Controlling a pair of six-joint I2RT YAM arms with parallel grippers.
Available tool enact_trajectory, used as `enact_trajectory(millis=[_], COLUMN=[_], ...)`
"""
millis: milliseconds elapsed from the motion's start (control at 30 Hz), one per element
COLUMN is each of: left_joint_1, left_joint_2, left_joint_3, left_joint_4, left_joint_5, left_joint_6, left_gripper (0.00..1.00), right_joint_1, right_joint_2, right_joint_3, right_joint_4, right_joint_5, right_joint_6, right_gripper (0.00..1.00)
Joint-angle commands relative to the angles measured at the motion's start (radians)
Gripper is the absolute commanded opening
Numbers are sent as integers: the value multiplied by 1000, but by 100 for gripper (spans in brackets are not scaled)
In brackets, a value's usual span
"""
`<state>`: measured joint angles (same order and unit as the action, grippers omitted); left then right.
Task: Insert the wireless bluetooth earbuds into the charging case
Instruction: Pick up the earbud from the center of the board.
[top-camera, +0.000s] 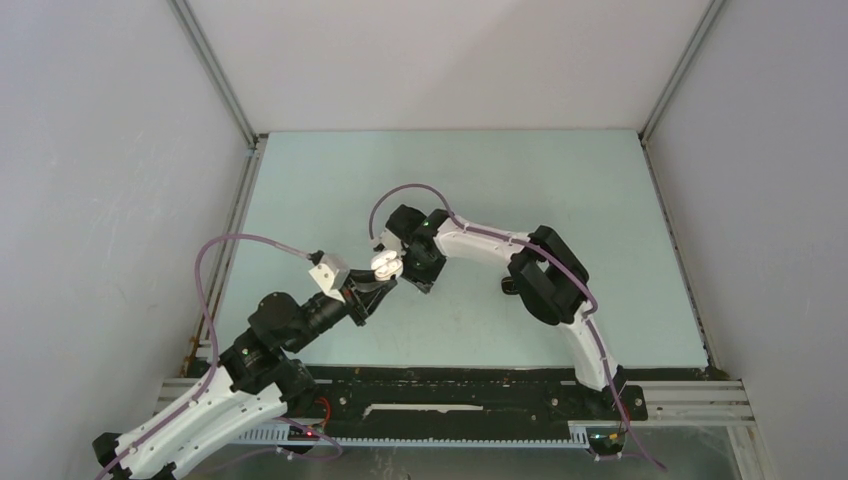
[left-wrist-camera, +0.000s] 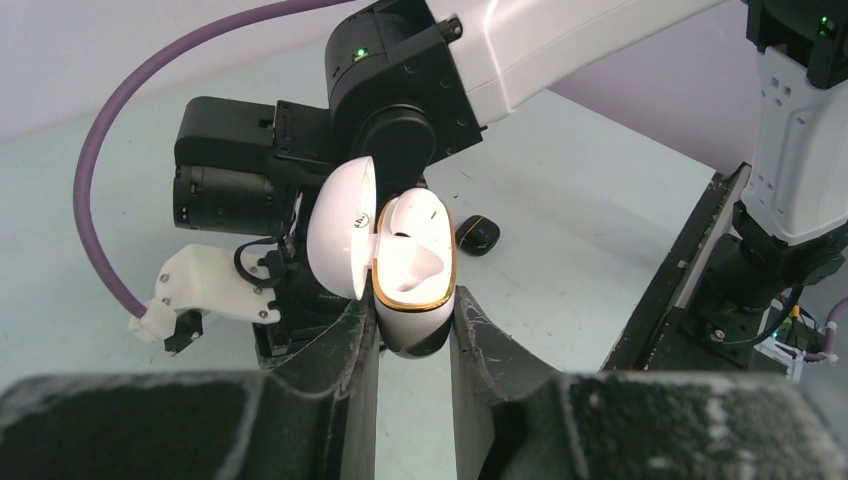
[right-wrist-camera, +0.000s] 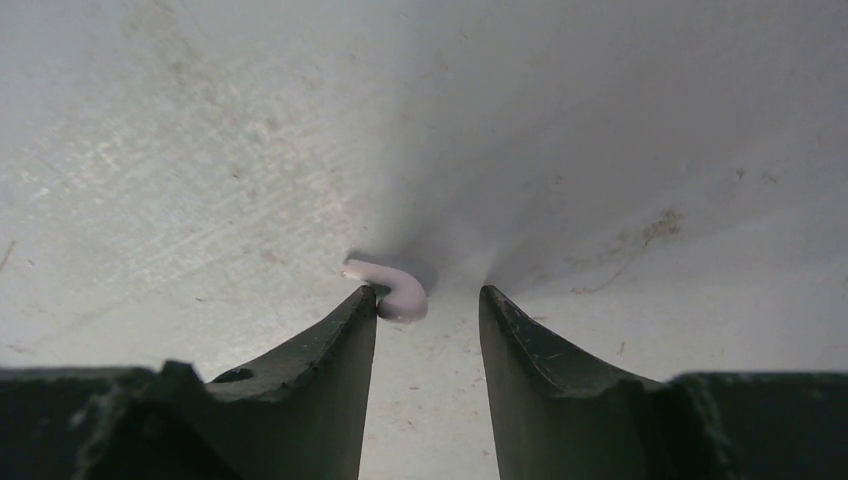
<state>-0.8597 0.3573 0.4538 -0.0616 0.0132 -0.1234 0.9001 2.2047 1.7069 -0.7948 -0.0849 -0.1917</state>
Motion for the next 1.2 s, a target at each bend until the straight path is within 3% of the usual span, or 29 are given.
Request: enact_trajectory(millis=[0, 333, 667, 967, 1167], left_joint_1=[15, 37, 52, 73, 77], left_joint_2=[17, 38, 41, 54, 51], left_joint_3=[25, 26, 25, 26, 23], left_joint_4=[55, 57, 83, 98, 100], left_joint_5=[38, 66, 81, 111, 112], left_joint_6=[-10, -20, -28, -43, -45], left_gripper=[0, 0, 0, 0, 0], right_joint_1=[-43, -88, -257, -246, -222], right_joint_2=[-36, -65, -129, -153, -89], right_joint_3=[-34, -40, -75, -161, -92], right_joint_4=[-10, -17, 1, 83, 42], right_joint_5=[18, -212, -468, -478, -491], right_joint_6=[23, -54, -274, -509, -552], right_gripper=[44, 41, 41, 41, 39])
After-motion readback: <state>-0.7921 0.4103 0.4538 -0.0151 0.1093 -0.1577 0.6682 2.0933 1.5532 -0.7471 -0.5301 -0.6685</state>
